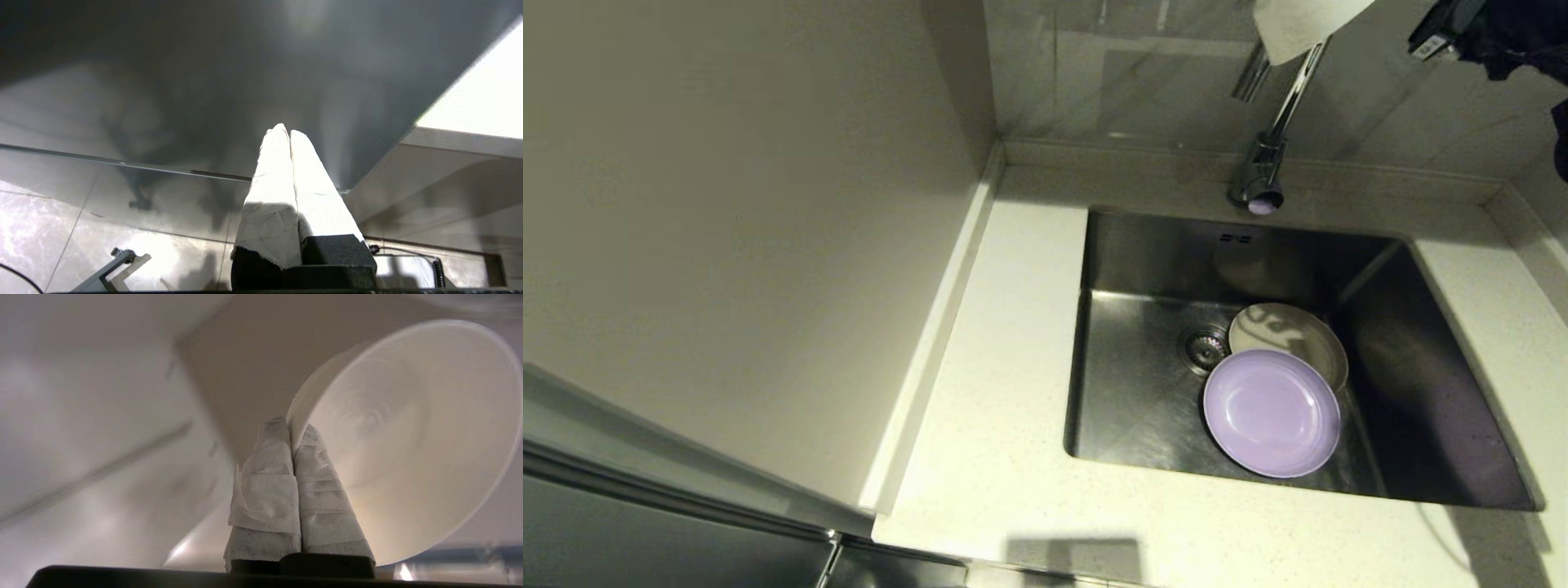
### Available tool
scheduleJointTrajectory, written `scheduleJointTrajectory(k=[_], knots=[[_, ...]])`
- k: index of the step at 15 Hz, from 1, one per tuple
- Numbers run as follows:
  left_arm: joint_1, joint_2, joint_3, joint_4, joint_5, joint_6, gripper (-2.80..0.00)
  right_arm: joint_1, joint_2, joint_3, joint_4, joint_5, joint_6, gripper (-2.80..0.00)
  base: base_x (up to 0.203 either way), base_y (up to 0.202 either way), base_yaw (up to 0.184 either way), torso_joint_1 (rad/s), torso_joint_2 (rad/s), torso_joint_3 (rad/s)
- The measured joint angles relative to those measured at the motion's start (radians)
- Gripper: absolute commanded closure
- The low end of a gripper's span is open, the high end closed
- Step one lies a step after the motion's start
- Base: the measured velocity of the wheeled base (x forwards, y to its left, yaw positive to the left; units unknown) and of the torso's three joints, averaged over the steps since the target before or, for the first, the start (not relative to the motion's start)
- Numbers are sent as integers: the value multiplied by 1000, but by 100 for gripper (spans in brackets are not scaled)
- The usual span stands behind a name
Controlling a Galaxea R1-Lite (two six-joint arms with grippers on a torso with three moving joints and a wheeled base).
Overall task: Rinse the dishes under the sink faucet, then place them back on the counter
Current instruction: Put a bowl back to the table from the sink
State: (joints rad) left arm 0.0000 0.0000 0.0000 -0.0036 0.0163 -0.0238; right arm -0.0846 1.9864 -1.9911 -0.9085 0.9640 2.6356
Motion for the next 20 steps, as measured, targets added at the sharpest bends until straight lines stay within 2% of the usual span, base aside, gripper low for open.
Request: scheduleJointTrajectory(k=[2, 3, 6, 8, 11, 14, 16, 18, 20], knots=[[0, 0, 0, -1, 0, 0, 0, -43, -1, 5, -117, 3, 101, 0, 0, 0, 0, 0, 0, 0], [0, 0, 0, -1, 0, 0, 0, -59, -2, 16, -129, 6, 107, 0, 0, 0, 0, 0, 0, 0], [0, 0, 0, -1, 0, 0, 0, -77, -6, 126, -138, 60, 109, 0, 0, 0, 0, 0, 0, 0], [0, 0, 0, 0, 0, 0, 0, -97, -11, 181, -214, 77, 109, 0, 0, 0, 0, 0, 0, 0], [0, 0, 0, 0, 0, -1, 0, -114, -34, 132, -407, 67, 109, 0, 0, 0, 0, 0, 0, 0], [0, 0, 0, -1, 0, 0, 0, -165, -62, 69, -587, 42, 109, 0, 0, 0, 0, 0, 0, 0], [0, 0, 0, -1, 0, 0, 0, -194, -77, 77, -609, 105, 100, 0, 0, 0, 0, 0, 0, 0], [0, 0, 0, 0, 0, 0, 0, -222, -87, 137, -610, 203, -4, 0, 0, 0, 0, 0, 0, 0], [0, 0, 0, -1, 0, 0, 0, -276, -96, 234, -611, 346, -190, 0, 0, 0, 0, 0, 0, 0]])
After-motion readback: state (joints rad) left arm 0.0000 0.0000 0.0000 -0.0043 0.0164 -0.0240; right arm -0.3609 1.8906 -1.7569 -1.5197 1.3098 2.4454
